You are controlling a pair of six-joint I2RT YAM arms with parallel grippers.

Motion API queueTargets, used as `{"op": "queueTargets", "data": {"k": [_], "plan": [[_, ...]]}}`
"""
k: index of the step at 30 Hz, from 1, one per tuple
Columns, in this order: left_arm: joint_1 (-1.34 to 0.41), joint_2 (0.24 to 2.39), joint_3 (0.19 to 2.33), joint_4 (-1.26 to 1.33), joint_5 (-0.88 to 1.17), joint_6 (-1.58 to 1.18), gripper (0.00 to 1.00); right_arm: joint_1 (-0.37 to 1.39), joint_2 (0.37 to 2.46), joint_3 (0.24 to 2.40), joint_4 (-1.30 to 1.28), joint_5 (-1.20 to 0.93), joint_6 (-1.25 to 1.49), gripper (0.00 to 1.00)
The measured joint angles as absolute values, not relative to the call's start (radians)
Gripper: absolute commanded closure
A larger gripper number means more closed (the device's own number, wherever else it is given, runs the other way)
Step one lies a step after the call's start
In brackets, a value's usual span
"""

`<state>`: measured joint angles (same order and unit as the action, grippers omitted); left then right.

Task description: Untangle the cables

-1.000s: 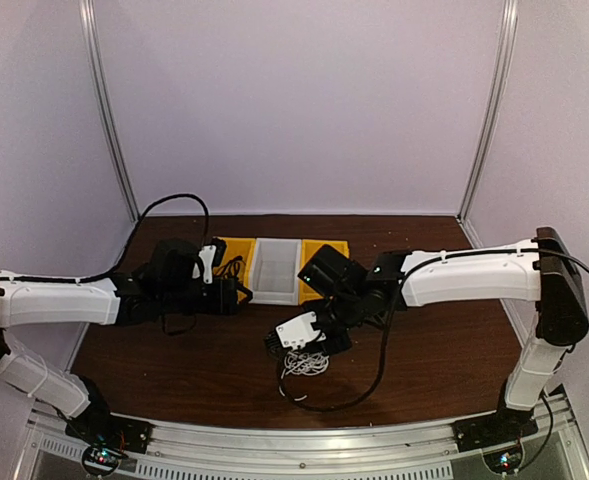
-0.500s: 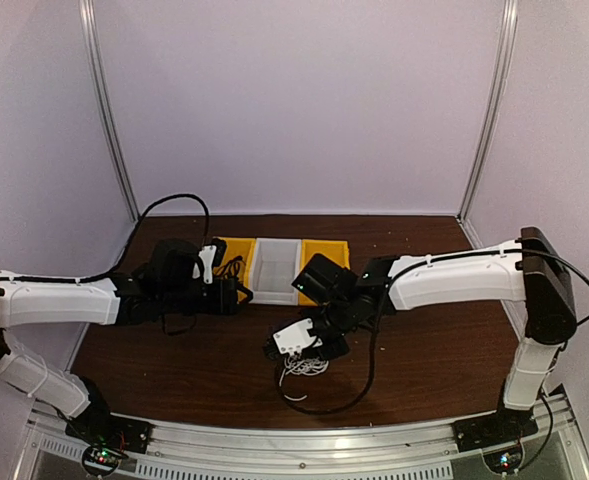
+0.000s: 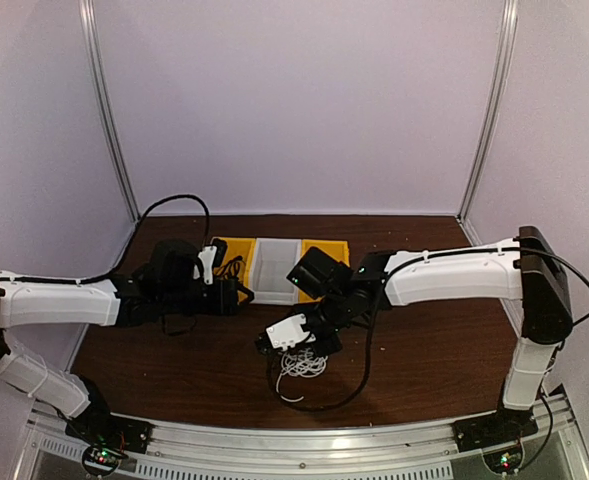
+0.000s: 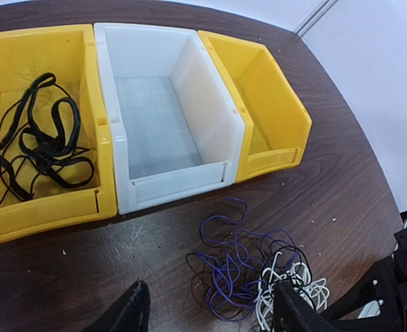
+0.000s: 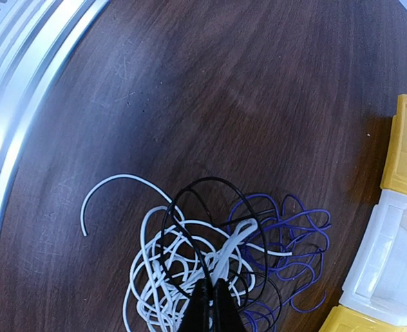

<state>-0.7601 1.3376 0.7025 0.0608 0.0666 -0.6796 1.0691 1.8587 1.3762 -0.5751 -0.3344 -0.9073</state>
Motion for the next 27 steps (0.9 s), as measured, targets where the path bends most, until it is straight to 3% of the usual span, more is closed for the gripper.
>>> {"op": "queueTargets", "data": {"k": [7, 13, 22, 27], "plan": [[-0.760, 1.341, 0.680, 0.120, 0.141, -0.667, 0.39, 1.058, 1.855, 1.491, -0.658, -0.404, -0.845, 1.00], [-0.770, 1.347, 0.665, 0.192, 0.229, -0.624, 0.46, 1.015, 1.834, 1.578, -0.702, -0.499, -0.773, 1.00], [-0.799, 1.232, 0.508, 0.309, 0.276, -0.561, 0.47, 0.860, 1.821, 1.500, -0.720, -0.657, -0.673, 1.00], [-0.852, 1.206, 0.415, 0.429, 0.322, -0.512, 0.53, 0.791, 1.820, 1.412, -0.699, -0.743, -0.612, 0.99]]}}
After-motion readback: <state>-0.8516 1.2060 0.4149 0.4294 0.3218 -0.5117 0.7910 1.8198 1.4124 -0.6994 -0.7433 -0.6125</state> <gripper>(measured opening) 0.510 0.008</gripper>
